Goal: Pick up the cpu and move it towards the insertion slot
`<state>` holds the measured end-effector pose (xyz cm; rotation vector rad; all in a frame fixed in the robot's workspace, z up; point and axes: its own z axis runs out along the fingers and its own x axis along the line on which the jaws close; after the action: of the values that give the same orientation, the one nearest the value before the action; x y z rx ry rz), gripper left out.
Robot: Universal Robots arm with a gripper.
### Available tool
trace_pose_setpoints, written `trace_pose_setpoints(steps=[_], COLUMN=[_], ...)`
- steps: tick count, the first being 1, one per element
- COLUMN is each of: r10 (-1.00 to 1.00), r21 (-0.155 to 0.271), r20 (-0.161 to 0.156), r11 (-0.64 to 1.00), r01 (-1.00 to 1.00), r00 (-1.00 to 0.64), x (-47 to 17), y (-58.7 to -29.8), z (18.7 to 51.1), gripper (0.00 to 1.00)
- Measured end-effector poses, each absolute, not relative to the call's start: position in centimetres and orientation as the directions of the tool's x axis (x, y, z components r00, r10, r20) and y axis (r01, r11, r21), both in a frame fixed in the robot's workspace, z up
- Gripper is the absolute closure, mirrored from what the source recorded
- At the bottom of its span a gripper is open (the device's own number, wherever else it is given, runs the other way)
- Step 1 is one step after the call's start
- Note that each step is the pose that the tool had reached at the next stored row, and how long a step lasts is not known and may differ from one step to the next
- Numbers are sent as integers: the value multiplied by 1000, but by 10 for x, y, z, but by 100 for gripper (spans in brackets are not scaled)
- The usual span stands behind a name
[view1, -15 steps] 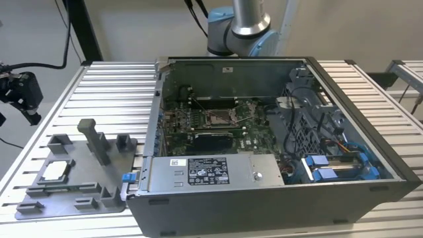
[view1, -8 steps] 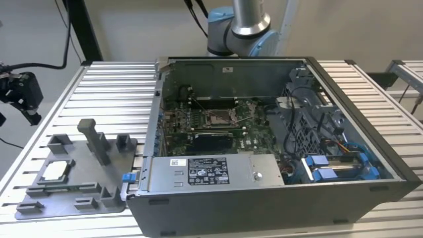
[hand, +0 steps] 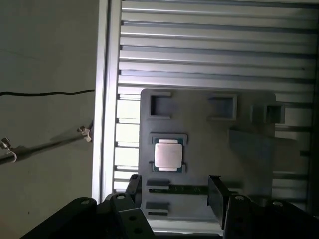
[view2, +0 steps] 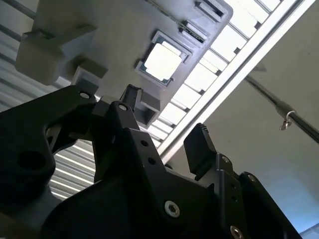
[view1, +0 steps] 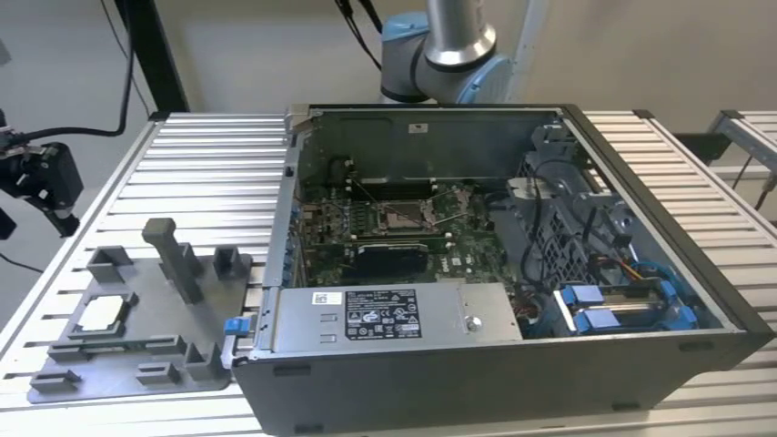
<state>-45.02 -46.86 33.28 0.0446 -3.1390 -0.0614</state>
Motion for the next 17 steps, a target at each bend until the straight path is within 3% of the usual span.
trace_pose_setpoints(steps=[17], r10=[-60], r21=[42], r20=[-11], r11=[997], r01=[-60], r00=[-998], x=[-453], y=[-465], z=[303], gripper=[100])
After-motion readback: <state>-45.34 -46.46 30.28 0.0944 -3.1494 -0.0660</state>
